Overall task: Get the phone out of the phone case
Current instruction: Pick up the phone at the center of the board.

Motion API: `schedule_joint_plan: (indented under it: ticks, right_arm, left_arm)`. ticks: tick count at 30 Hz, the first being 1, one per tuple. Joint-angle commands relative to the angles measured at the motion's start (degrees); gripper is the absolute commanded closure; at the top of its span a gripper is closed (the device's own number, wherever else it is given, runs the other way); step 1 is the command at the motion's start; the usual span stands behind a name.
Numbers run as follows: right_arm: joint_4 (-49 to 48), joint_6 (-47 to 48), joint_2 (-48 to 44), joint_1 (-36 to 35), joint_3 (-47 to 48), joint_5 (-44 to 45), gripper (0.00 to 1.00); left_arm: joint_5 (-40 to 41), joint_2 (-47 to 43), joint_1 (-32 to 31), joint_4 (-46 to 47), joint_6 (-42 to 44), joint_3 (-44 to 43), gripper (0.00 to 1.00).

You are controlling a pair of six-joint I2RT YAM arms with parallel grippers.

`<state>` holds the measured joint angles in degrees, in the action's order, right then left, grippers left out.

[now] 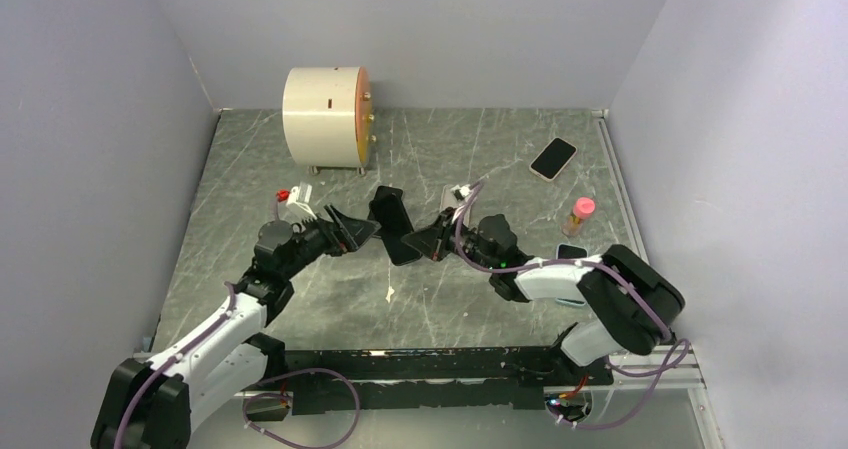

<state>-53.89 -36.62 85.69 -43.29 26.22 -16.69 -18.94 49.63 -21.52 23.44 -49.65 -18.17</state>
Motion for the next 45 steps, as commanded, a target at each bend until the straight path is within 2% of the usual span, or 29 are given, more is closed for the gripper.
schedule_joint_plan:
  ticks: [1,7,11,16,19,25,31,35,40,42,45]
  right_arm:
    - [-11.0,-2.4,-6.2,1.5,-0.4,-4.6,1.00]
    - [-14.3,-5.3,-7.9,2.2,0.0,-9.5,1.00]
    - [-16.4,-6.8,-8.1,2.2,0.6,-11.1,1.00]
    - [-17.5,-8.2,-7.8,2.2,1.3,-12.9,1.00]
    - [-21.9,-10.2,-6.7,2.2,0.9,-14.5,1.00]
    - [-23.8,-11.7,-4.6,2.1,1.7,-16.3,1.00]
    - [-22.8,-10.2,-4.9,2.2,1.4,-16.8,0.95]
    - [-18.0,-5.9,-6.5,2.2,0.7,-16.1,0.75]
    - [-11.3,2.6,-11.0,2.4,-0.4,-18.5,0.37]
    - [-6.7,8.1,-14.4,2.5,-0.7,-20.1,0.31]
    - [1.4,17.6,-20.6,2.5,-1.1,-22.0,0.28]
  left_arm:
    - [-7.1,2.3,0.1,15.1,0.1,1.4,0.07]
    - [-16.1,8.4,0.1,28.6,-2.0,1.8,0.14]
    - [-19.7,11.7,0.1,35.4,-3.7,2.1,0.25]
    - [-21.8,15.0,0.1,41.7,-5.5,2.3,0.38]
    - [-23.1,16.9,0.0,45.2,-6.7,2.2,0.44]
    - [-25.3,20.6,-0.7,52.9,-9.1,1.9,0.54]
    - [-26.1,20.3,-0.9,53.7,-9.2,1.6,0.79]
    - [-24.9,16.5,-0.9,47.6,-6.5,1.2,0.97]
    - [-24.4,10.2,-0.9,37.0,-1.6,0.0,0.98]
    - [-24.5,7.8,-0.9,33.2,0.3,-0.5,0.97]
    - [-24.6,5.4,-0.8,29.9,1.9,-1.2,0.97]
